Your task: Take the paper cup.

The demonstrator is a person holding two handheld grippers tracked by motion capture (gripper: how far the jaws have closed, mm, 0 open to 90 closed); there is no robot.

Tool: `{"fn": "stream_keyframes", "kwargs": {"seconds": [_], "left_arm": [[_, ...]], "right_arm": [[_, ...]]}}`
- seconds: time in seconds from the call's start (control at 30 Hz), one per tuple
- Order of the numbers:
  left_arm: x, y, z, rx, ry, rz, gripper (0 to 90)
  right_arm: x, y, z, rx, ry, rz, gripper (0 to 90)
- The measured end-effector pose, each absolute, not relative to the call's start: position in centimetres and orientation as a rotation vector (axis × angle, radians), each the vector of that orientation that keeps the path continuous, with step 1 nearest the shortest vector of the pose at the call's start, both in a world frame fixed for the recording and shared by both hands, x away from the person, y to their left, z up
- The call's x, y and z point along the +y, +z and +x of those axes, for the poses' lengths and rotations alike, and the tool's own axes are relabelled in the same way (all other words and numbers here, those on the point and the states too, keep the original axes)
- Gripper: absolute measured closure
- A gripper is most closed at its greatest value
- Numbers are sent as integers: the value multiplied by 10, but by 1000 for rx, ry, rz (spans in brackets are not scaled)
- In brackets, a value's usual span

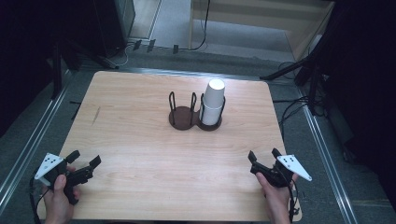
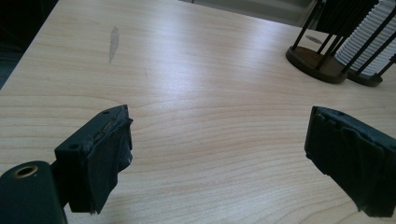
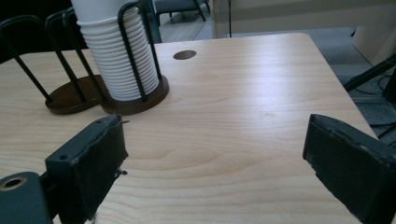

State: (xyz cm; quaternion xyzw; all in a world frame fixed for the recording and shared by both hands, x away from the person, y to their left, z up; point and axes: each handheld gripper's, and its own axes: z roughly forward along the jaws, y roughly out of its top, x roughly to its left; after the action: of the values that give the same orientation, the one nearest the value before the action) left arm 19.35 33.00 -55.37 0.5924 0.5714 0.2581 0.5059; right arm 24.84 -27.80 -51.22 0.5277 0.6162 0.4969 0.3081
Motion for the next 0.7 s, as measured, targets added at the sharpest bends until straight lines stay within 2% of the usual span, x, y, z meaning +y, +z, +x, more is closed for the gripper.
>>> {"fn": "stream_keyframes", "kwargs": {"seconds": [0.7], "left_arm": [[333,-554,197,1385,589,1421,81]], "right_arm": [[-202,-480,307,1722,1337,1325,64]]}}
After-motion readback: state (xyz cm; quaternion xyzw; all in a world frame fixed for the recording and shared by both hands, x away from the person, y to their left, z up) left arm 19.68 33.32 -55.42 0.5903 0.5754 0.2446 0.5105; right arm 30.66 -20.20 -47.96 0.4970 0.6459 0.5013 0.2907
